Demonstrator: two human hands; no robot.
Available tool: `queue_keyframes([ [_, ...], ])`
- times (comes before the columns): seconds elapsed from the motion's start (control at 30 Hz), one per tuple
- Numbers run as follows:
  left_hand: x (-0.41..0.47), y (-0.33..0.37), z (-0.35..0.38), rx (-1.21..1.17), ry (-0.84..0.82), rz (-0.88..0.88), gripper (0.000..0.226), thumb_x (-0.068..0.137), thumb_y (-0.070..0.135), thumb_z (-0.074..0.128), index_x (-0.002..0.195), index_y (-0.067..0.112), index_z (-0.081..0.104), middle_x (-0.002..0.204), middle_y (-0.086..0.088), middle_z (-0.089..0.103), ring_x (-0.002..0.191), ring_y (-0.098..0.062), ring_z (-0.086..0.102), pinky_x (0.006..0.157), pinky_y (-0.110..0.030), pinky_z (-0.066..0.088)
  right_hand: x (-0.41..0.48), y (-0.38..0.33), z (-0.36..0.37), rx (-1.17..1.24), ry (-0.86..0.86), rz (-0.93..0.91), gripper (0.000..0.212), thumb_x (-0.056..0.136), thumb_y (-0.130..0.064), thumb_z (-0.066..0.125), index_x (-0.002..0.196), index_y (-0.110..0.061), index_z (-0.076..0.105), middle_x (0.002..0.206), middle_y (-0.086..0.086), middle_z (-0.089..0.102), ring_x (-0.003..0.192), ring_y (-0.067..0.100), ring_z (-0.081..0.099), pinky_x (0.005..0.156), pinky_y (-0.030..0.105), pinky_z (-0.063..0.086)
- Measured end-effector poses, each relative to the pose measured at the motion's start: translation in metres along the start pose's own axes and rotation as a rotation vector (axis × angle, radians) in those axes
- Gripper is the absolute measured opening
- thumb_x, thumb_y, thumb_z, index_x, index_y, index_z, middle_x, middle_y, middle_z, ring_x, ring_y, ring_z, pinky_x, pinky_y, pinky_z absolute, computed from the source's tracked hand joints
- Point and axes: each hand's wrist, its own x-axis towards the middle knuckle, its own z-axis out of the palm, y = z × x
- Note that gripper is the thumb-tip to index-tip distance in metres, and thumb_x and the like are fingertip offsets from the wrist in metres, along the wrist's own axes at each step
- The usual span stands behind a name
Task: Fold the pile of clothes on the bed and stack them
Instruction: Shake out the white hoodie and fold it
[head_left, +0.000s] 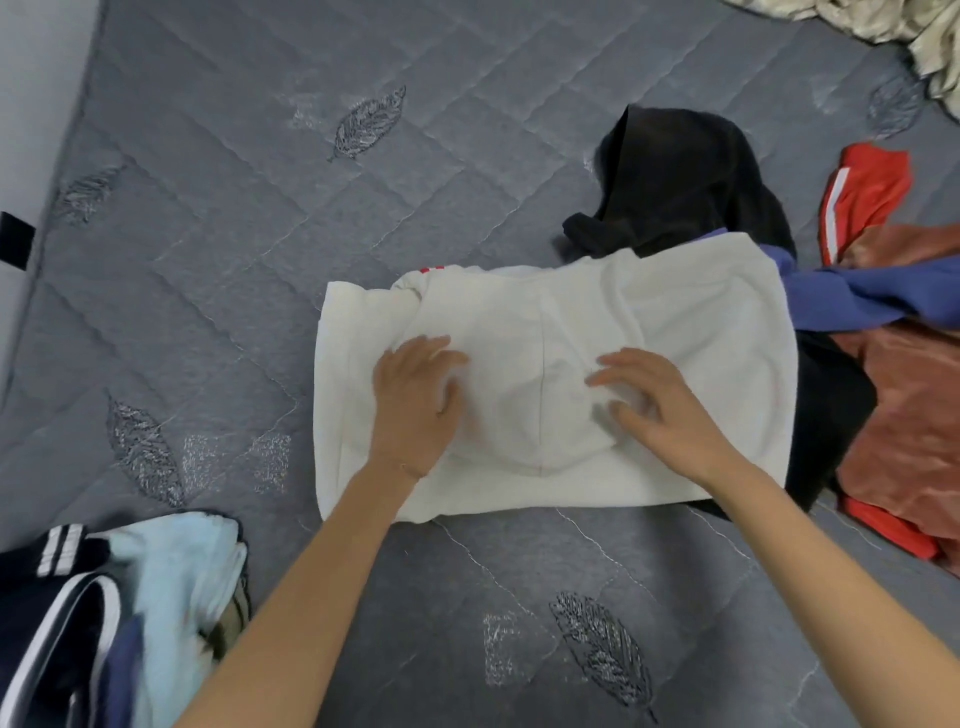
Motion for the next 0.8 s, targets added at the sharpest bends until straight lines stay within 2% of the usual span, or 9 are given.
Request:
queue_keyframes([
  [0.07, 0.0, 0.026, 0.019, 0.109, -0.136, -0.002, 0.06, 0.088, 0.056, 0.025, 0.14, 0.033, 0.043, 0.155, -0.002, 0.028, 0.145, -0.028, 0.016, 0.115, -0.051, 0.002, 0.004, -0.002, 0.018, -0.18, 0.102, 0.02, 0.054, 0.082, -0.057, 0.048, 0.122, -0.025, 0.063, 0.143, 0.001, 0.046, 0.141, 0.023, 0.027, 0.116, 0.034, 0.017],
  [0.13, -0.002, 0.043, 0.041, 0.201, -0.313, -0.023, 0.073, 0.081, 0.072, 0.015, 0.149, 0.045, 0.01, 0.16, 0.003, -0.002, 0.146, -0.024, -0.011, 0.112, -0.051, -0.012, 0.006, 0.006, 0.034, -0.376, 0.113, 0.02, 0.062, 0.084, -0.057, 0.041, 0.13, -0.019, 0.059, 0.148, 0.011, 0.04, 0.142, 0.035, 0.026, 0.113, 0.051, 0.02],
  [0.3, -0.015, 0.041, 0.085, 0.467, -0.502, -0.07, 0.077, 0.077, 0.078, 0.002, 0.136, 0.044, -0.036, 0.154, 0.002, -0.031, 0.142, -0.03, -0.027, 0.11, -0.064, -0.007, -0.001, 0.027, 0.034, -0.535, 0.013, -0.018, 0.064, 0.083, -0.049, 0.041, 0.139, -0.021, 0.048, 0.156, 0.013, 0.026, 0.144, 0.029, 0.011, 0.112, 0.061, 0.018],
  [0.4, -0.011, 0.044, 0.086, 0.489, -0.451, -0.057, 0.078, 0.078, 0.076, 0.003, 0.137, 0.042, -0.035, 0.156, -0.003, -0.026, 0.142, -0.032, -0.025, 0.108, -0.063, -0.013, -0.011, 0.033, 0.008, -0.519, 0.267, 0.1, 0.069, 0.082, -0.047, 0.063, 0.144, -0.024, 0.041, 0.157, 0.013, 0.021, 0.145, 0.033, 0.009, 0.114, 0.054, 0.011],
  [0.47, -0.01, 0.051, 0.083, 0.437, -0.31, 0.038, 0.078, 0.084, 0.074, 0.013, 0.149, 0.038, -0.011, 0.16, -0.007, -0.009, 0.145, -0.033, -0.012, 0.109, -0.061, -0.011, -0.021, 0.039, -0.016, -0.435, 0.401, 0.294, 0.087, 0.079, -0.05, 0.069, 0.15, -0.022, 0.026, 0.159, 0.014, 0.014, 0.146, 0.034, 0.008, 0.115, 0.05, 0.01],
  [0.57, -0.018, 0.047, 0.091, 0.45, -0.289, 0.158, 0.074, 0.087, 0.071, 0.019, 0.151, 0.035, 0.011, 0.16, -0.007, 0.007, 0.145, -0.034, 0.005, 0.109, -0.064, 0.0, -0.028, 0.054, -0.04, -0.24, 0.487, 0.521, 0.103, 0.073, -0.053, 0.074, 0.15, -0.017, 0.016, 0.155, 0.011, 0.022, 0.141, 0.031, 0.022, 0.113, 0.049, 0.026],
  [0.67, -0.023, 0.04, 0.097, 0.521, -0.395, 0.107, 0.076, 0.083, 0.074, 0.007, 0.149, 0.04, -0.008, 0.159, -0.001, -0.014, 0.145, -0.032, -0.01, 0.108, -0.064, -0.006, -0.027, 0.058, -0.049, -0.02, 0.551, 0.513, 0.085, 0.074, -0.04, 0.078, 0.14, -0.011, 0.033, 0.14, 0.008, 0.043, 0.128, 0.028, 0.041, 0.101, 0.039, 0.038],
  [0.73, -0.021, 0.042, 0.097, 0.535, -0.458, 0.064, 0.075, 0.076, 0.073, -0.006, 0.141, 0.043, -0.03, 0.149, 0.003, -0.04, 0.139, -0.03, -0.03, 0.104, -0.061, -0.021, -0.025, 0.054, -0.053, 0.134, 0.482, 0.549, 0.07, 0.081, -0.035, 0.074, 0.136, -0.009, 0.039, 0.133, 0.005, 0.049, 0.118, 0.022, 0.048, 0.089, 0.03, 0.037],
  [0.8, -0.019, 0.047, 0.095, 0.549, -0.483, 0.046, 0.073, 0.074, 0.071, -0.011, 0.136, 0.042, -0.036, 0.144, 0.003, -0.046, 0.137, -0.03, -0.035, 0.1, -0.059, -0.027, -0.021, 0.051, -0.055, 0.164, 0.376, 0.528, 0.062, 0.085, -0.035, 0.071, 0.135, -0.012, 0.042, 0.128, 0.0, 0.052, 0.115, 0.019, 0.05, 0.085, 0.027, 0.035],
])
